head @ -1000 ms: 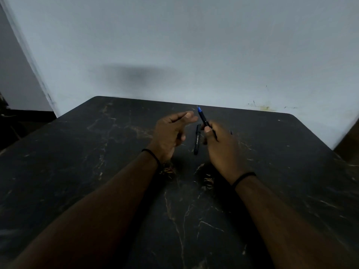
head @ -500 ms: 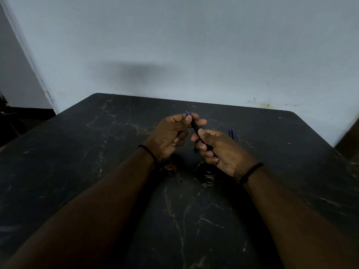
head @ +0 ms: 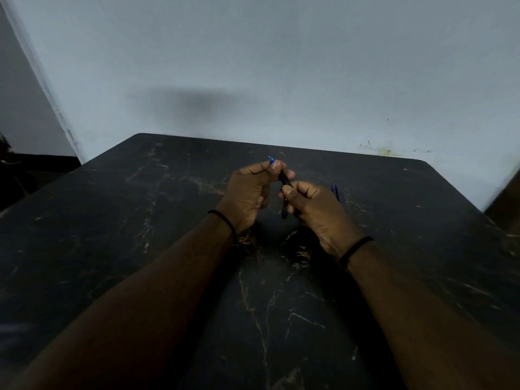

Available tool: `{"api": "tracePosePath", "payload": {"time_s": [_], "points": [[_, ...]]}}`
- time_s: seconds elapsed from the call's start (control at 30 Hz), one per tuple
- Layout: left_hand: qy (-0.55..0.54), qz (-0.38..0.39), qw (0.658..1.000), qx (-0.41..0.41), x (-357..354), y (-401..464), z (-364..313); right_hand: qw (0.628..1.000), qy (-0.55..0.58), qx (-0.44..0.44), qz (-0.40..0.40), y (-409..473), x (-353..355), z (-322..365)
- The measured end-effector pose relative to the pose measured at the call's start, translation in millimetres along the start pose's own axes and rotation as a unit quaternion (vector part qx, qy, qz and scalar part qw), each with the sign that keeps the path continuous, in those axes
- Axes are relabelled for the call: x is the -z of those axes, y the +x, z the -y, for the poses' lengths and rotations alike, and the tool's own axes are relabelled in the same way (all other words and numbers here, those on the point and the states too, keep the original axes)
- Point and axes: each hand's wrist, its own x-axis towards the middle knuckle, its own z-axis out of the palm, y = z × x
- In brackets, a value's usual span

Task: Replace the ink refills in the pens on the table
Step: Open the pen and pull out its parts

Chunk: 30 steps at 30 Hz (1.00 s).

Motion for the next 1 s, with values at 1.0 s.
{"api": "tracePosePath", "payload": {"time_s": [1.0], "points": [[0.036, -0.024, 0.999, 0.028, 18.8, 0.6, 5.4, 0.999, -0.03, 0.005, -0.04, 0.8, 5.1, 0.7]]}}
